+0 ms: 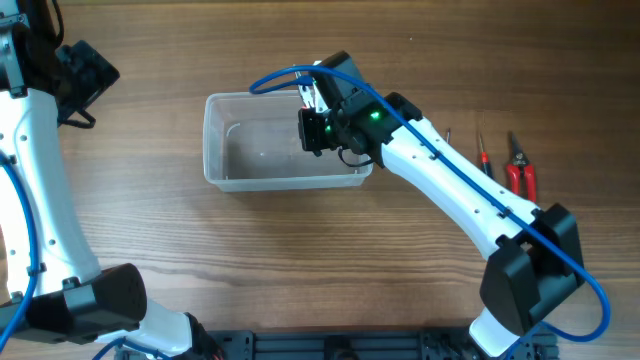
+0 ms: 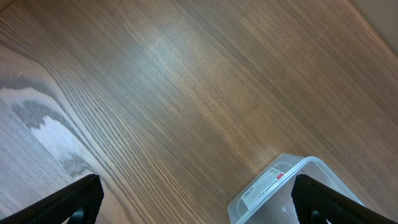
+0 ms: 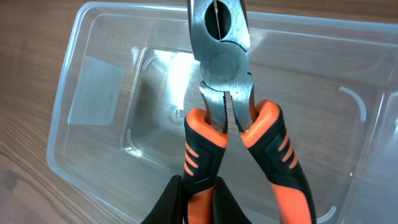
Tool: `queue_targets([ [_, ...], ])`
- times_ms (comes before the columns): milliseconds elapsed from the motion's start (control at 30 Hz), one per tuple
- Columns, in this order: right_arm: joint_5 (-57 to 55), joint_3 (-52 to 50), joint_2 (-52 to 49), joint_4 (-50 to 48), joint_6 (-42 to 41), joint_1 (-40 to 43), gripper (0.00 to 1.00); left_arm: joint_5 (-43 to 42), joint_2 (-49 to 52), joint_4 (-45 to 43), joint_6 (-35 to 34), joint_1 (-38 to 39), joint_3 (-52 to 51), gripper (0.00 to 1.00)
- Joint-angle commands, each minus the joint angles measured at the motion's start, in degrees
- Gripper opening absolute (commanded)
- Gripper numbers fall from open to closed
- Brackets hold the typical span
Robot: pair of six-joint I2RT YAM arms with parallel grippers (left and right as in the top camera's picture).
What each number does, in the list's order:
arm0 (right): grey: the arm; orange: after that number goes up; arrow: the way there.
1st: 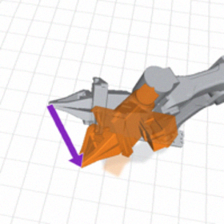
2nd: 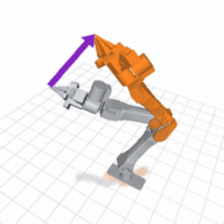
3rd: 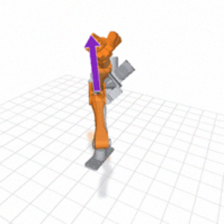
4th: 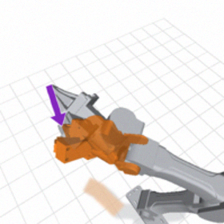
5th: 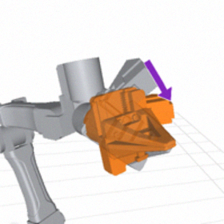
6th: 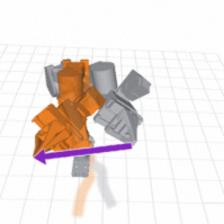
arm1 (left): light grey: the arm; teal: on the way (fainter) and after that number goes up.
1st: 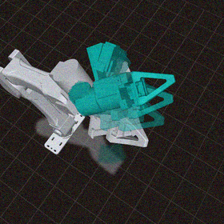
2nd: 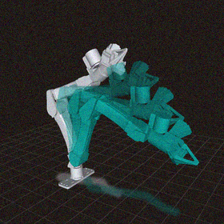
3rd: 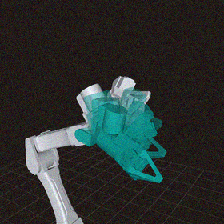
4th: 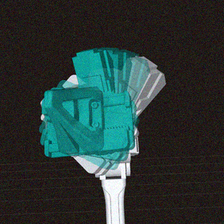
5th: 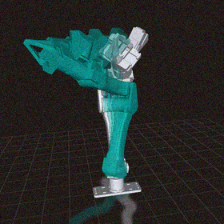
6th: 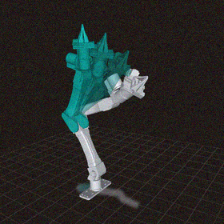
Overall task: Pack container
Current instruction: 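Carry the pliers with the right gripper into the container and release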
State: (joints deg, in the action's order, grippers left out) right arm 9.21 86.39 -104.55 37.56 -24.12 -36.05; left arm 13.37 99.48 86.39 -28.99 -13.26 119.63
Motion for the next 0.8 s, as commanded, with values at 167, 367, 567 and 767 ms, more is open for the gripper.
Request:
queue_targets([
  [167,-0.3,0.5,-2.6,-2.6,25.1,-1.1,0.05,-0.5,0.2,0.0,0.3,-0.3,-0.1,1.00],
  [367,2.5,0.5,-3.1,-2.7,57.8,-1.3,0.04,-0.5,0.2,0.0,0.3,-0.3,-0.1,1.00],
  [567,2.5,0.5,-4.0,-2.8,78.1,-0.8,0.04,-0.5,0.2,0.0,0.3,-0.3,-0.1,1.00],
  [767,6.1,0.5,-7.2,-4.3,80.1,-0.3,0.05,-0.5,0.2,0.0,0.3,-0.3,-0.1,1.00],
])
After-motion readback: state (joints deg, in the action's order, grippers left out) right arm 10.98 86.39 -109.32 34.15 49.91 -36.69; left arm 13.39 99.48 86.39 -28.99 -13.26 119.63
